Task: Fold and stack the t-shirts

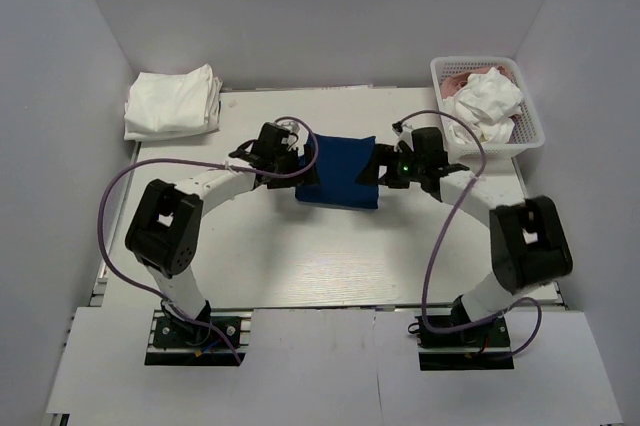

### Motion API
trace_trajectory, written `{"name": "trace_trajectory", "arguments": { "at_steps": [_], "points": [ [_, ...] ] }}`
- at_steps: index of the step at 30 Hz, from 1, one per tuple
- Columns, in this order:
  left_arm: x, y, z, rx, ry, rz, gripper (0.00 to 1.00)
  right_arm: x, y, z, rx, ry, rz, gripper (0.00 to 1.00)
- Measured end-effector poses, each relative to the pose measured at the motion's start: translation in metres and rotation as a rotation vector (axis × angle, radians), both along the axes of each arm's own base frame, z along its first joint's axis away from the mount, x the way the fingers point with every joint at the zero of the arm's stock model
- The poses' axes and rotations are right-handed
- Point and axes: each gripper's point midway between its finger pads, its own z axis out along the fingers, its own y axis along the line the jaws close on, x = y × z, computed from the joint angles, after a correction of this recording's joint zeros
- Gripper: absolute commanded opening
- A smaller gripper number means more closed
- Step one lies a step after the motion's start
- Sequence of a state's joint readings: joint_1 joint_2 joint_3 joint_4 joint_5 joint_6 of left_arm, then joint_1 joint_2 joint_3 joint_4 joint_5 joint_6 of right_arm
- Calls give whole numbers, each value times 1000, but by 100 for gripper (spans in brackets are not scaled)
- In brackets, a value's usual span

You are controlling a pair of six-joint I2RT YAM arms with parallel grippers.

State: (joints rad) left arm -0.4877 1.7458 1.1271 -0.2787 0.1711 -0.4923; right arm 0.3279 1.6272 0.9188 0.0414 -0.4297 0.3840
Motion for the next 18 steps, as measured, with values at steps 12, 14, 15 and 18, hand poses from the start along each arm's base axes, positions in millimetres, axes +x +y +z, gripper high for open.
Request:
{"name": "trace_trajectory", "arguments": {
  "at_steps": [12, 14, 15, 18],
  "points": [
    [67, 3, -15, 152, -24, 52, 100, -35, -14, 51, -2, -155, 41, 90],
    [66, 7, -33, 190, 16, 56, 100, -41, -17, 51, -12, -149, 39, 90],
    [65, 9, -38, 203, 29, 59, 96, -43, -19, 52, -17, -150, 35, 90],
    [71, 8, -38, 209, 22, 64, 88, -46, -23, 58, -24, -172, 23, 90]
  ]
}}
